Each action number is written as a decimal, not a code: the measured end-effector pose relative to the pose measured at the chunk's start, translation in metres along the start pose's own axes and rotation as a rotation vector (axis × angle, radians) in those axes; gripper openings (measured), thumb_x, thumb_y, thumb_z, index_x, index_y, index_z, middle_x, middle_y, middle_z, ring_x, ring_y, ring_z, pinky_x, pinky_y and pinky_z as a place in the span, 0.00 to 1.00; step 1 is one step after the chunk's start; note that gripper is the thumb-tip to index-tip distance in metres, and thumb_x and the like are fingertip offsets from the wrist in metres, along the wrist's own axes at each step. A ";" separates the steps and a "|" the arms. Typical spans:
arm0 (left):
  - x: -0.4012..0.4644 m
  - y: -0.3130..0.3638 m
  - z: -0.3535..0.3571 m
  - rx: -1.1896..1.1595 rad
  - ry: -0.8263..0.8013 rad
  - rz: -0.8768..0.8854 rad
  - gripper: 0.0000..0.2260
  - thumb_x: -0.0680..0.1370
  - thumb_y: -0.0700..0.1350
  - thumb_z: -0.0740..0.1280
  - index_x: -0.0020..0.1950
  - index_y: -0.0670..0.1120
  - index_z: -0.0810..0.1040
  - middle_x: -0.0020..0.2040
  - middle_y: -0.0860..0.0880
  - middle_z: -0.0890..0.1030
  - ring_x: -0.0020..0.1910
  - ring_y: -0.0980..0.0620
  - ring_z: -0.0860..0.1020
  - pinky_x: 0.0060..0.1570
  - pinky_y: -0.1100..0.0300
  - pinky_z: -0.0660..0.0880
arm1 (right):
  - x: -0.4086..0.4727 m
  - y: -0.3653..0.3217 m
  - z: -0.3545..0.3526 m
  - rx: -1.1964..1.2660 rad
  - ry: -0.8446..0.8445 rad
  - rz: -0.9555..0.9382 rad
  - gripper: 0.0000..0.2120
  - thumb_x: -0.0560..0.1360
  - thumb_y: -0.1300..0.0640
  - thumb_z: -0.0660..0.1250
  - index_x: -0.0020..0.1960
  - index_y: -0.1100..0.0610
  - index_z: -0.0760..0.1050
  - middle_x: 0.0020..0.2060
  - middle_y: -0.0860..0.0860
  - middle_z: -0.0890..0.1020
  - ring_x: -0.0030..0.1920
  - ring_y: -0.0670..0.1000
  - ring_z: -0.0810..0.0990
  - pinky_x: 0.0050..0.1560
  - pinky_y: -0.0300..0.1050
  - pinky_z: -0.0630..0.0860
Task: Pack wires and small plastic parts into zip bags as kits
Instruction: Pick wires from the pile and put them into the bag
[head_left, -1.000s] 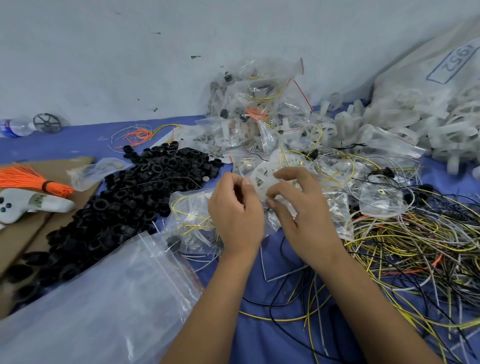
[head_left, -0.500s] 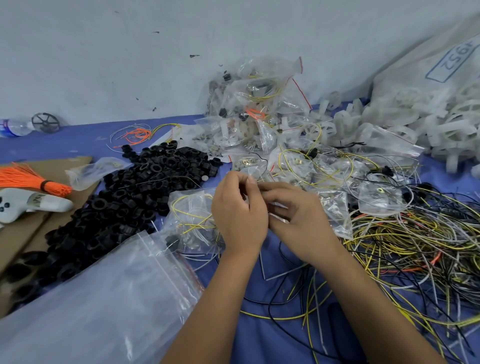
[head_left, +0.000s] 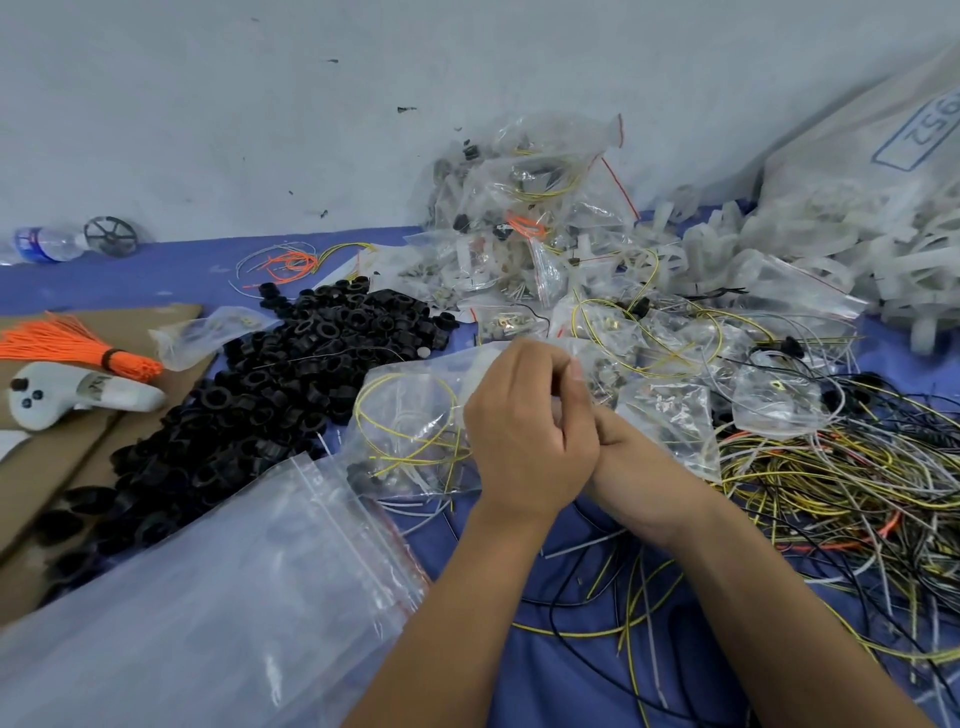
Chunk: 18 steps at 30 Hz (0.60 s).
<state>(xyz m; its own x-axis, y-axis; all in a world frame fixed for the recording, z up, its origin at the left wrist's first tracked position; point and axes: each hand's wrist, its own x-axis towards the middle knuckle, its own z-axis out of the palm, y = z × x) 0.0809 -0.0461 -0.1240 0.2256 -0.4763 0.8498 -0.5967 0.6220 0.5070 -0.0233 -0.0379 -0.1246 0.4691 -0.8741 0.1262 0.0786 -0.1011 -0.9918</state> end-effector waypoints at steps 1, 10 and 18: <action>0.000 0.001 0.001 -0.011 0.001 0.003 0.07 0.79 0.40 0.64 0.40 0.41 0.73 0.36 0.49 0.73 0.36 0.55 0.66 0.37 0.62 0.61 | 0.000 -0.001 0.002 0.071 0.005 0.008 0.07 0.78 0.63 0.67 0.44 0.58 0.83 0.39 0.58 0.81 0.43 0.55 0.77 0.42 0.48 0.75; -0.005 -0.001 0.004 -0.020 -0.018 -0.057 0.09 0.79 0.42 0.63 0.40 0.41 0.73 0.36 0.49 0.73 0.35 0.51 0.68 0.35 0.58 0.64 | 0.006 0.000 0.000 -0.800 0.204 -0.175 0.12 0.72 0.54 0.61 0.33 0.40 0.69 0.30 0.34 0.79 0.32 0.35 0.76 0.30 0.30 0.66; -0.010 0.000 0.006 -0.028 -0.051 -0.029 0.08 0.79 0.40 0.64 0.40 0.42 0.73 0.36 0.52 0.71 0.34 0.54 0.66 0.36 0.62 0.61 | 0.007 0.004 0.001 -0.732 0.171 -0.210 0.14 0.75 0.57 0.63 0.32 0.44 0.69 0.30 0.37 0.77 0.33 0.39 0.74 0.30 0.36 0.66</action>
<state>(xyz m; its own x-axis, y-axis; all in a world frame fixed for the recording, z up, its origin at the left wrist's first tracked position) 0.0740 -0.0449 -0.1328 0.2026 -0.5250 0.8267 -0.5684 0.6244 0.5358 -0.0192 -0.0440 -0.1282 0.3622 -0.8570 0.3666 -0.4778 -0.5083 -0.7164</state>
